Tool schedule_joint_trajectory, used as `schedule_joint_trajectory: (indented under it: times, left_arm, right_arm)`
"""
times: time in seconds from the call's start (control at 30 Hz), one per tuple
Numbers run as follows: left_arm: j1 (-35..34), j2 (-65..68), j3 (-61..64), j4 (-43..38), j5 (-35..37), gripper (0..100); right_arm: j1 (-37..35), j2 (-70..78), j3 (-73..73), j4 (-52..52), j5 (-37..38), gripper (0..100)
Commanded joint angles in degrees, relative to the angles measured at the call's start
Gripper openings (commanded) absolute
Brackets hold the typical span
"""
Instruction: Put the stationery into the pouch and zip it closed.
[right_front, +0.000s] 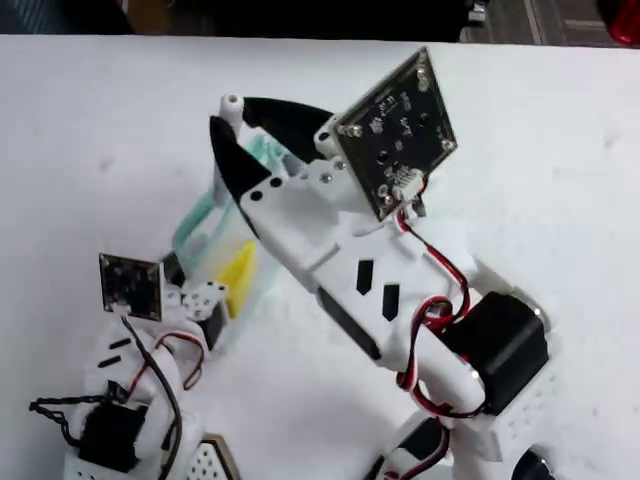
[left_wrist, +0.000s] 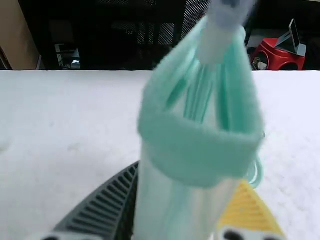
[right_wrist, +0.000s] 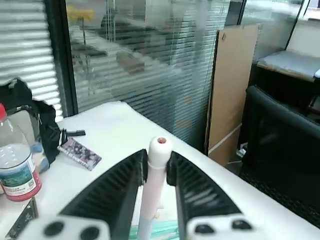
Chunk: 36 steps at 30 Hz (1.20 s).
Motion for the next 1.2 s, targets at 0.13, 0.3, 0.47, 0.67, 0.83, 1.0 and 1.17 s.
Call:
schedule_joint_trajectory:
  times: [0.13,0.3,0.47,0.67,0.83,1.0,1.17]
  left_arm:
    - [0.84,-0.4,-0.62,-0.62,0.53,23]
    - [0.84,-0.4,-0.62,-0.62,0.53,23]
    - [0.84,-0.4,-0.62,-0.62,0.53,23]
    - [0.84,-0.4,-0.62,-0.62,0.44,23]
    - [0.84,-0.4,-0.62,-0.62,0.44,23]
    - [0.84,-0.4,-0.62,-0.62,0.44,23]
    - [0.84,-0.4,-0.53,-0.62,0.44,23]
  right_arm:
    - [-0.48,-0.31,-1.76,0.57,0.79,1.7]
    - [-0.48,1.19,-0.26,2.07,0.79,1.9]
    - [-3.91,2.15,1.67,4.88,0.79,10.9]
    - [-6.9,1.71,1.32,6.29,0.79,22.0]
    - [-4.44,1.63,1.32,6.11,0.79,20.5]
    - [6.81,2.42,1.76,5.76,0.44,20.5]
    - [22.37,6.02,6.59,0.48,0.26,20.5]
